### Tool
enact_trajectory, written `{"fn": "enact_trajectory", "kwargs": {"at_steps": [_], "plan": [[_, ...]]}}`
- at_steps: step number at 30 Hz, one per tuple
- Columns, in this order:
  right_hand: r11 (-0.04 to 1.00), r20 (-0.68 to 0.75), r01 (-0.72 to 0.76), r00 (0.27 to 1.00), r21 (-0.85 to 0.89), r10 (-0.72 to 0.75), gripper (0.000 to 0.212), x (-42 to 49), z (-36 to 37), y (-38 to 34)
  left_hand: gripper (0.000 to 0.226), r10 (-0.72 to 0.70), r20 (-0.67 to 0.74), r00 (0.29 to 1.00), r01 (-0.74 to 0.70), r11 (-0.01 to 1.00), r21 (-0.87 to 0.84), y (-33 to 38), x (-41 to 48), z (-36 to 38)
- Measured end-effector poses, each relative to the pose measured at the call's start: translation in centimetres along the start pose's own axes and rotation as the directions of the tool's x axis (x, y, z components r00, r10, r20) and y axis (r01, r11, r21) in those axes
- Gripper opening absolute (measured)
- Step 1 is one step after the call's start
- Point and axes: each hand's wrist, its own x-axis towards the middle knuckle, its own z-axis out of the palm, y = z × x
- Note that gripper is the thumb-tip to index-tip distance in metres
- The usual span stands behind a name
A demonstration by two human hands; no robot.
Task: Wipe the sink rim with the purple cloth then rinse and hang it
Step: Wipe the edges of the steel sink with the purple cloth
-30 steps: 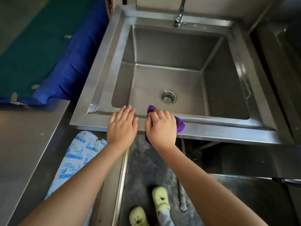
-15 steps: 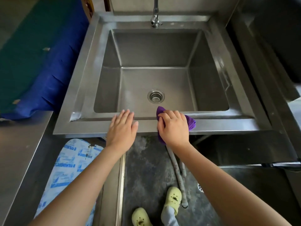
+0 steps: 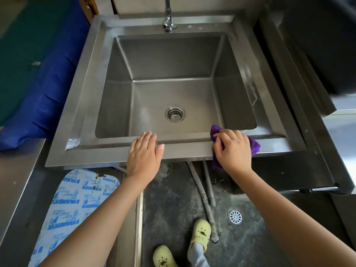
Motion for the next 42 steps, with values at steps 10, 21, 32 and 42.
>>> {"fn": "enact_trajectory", "kwargs": {"at_steps": [10, 21, 32, 42], "plan": [[0.983, -0.013, -0.11, 0.993, 0.148, 0.113, 0.031, 0.3, -0.5, -0.2, 0.058, -0.002, 0.003, 1.0, 0.003, 0.983, -0.182, 0.3, 0.1, -1.1], [0.406, 0.479, -0.578, 0.815, 0.708, 0.325, 0.052, 2.2, -4.2, -8.4, 0.026, 0.009, 0.27, 0.963, 0.262, 0.222, -0.939, 7.5, -1.1, -5.9], [0.544, 0.542, -0.37, 0.817, 0.753, -0.195, 0.019, 2.5, -6.6, -1.8, 0.034, 0.046, 0.235, 0.971, 0.222, 0.196, -0.955, 6.9, 2.6, -8.8], [0.906, 0.184, -0.268, 0.959, 0.326, 0.217, 0.027, 0.1, -2.3, -0.1, 0.046, 0.317, 0.021, 0.948, -0.295, 0.902, -0.317, 11.4, 1.7, -0.8]]}}
